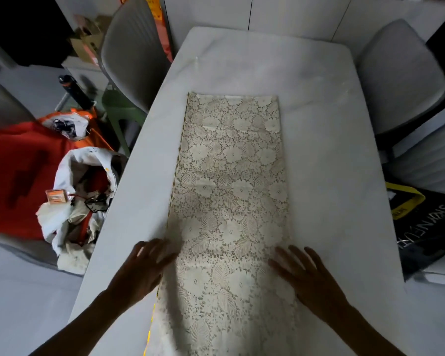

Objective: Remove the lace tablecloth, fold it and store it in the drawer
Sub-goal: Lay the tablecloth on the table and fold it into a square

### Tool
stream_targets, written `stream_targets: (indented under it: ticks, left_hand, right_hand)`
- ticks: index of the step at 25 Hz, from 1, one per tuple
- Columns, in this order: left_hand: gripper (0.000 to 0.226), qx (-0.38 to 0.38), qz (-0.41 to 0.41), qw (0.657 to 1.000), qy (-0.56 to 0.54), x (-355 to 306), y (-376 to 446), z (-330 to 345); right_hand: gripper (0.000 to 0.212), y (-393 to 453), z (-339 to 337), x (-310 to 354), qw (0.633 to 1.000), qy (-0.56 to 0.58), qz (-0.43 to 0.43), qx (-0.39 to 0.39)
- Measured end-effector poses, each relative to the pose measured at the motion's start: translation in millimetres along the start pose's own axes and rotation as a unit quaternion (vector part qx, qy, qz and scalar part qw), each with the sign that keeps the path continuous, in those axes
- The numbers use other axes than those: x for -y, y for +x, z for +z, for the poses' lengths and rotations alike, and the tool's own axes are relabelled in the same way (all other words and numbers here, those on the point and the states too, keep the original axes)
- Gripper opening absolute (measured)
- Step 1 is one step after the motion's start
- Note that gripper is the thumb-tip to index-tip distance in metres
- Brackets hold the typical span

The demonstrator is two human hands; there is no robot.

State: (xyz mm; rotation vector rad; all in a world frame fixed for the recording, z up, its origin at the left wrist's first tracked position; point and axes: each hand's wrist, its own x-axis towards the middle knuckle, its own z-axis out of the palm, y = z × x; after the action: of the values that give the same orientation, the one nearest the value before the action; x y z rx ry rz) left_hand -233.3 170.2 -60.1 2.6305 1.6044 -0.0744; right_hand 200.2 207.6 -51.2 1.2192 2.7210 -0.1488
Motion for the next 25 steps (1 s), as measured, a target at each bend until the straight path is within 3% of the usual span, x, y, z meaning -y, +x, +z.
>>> stream_targets:
  ticks: [2,3,5,6,7,8,9,10,12,14,17,20,23,25]
  left_hand:
    - [0.074,0.035,0.046,0.998,0.013,-4,3,-9]
    - [0.073,0.029,0.049,0.998,-0.03,-1,5,-13]
    - [0.062,0.021,-0.024,0.976,-0.217,10,15,-24]
    - [0.056,0.057,-0.083,0.946,-0.308,17,22,-30]
    - [0.048,0.097,-0.149,0.901,-0.396,22,29,-34]
    - [0.039,0.106,-0.228,0.848,-0.467,25,37,-36]
    - [0.03,0.101,-0.314,0.8,-0.501,28,44,-36]
    - [0.029,0.1,-0.383,0.767,-0.505,29,49,-34]
    - [0.042,0.104,-0.433,0.762,-0.469,27,51,-28]
    - [0.048,0.082,-0.44,0.759,-0.472,21,47,-22]
    - [0.048,0.037,-0.438,0.764,-0.472,17,39,-19]
    - [0.042,0.019,-0.436,0.78,-0.448,7,35,-16]
    - [0.035,-0.001,-0.449,0.795,-0.408,0,38,-13]
    - [0.028,-0.037,-0.48,0.777,-0.406,-4,40,-9]
  right_hand:
    - [0.099,-2,-3,-3,0.998,0.004,-0.045,0.054]
    - [0.094,0,-7,-8,0.995,0.041,-0.05,0.069]
    - [0.069,9,-18,-23,0.976,0.19,-0.001,0.103]
    - [0.053,19,-28,-30,0.941,0.299,0.065,0.148]
    - [0.038,30,-37,-36,0.874,0.424,0.158,0.174]
    - [0.026,44,-44,-40,0.786,0.536,0.259,0.167]
    - [0.023,57,-46,-43,0.707,0.599,0.348,0.14]
    - [0.029,65,-46,-43,0.655,0.625,0.41,0.113]
    - [0.027,75,-44,-37,0.607,0.628,0.481,0.077]
    - [0.018,77,-35,-27,0.616,0.605,0.503,0.044]
    - [0.027,69,-25,-17,0.649,0.584,0.488,-0.007]
    - [0.029,52,-20,-8,0.648,0.591,0.478,-0.047]
    - [0.023,51,-19,-3,0.7,0.53,0.476,-0.049]
    - [0.02,57,-19,-1,0.716,0.505,0.479,-0.05]
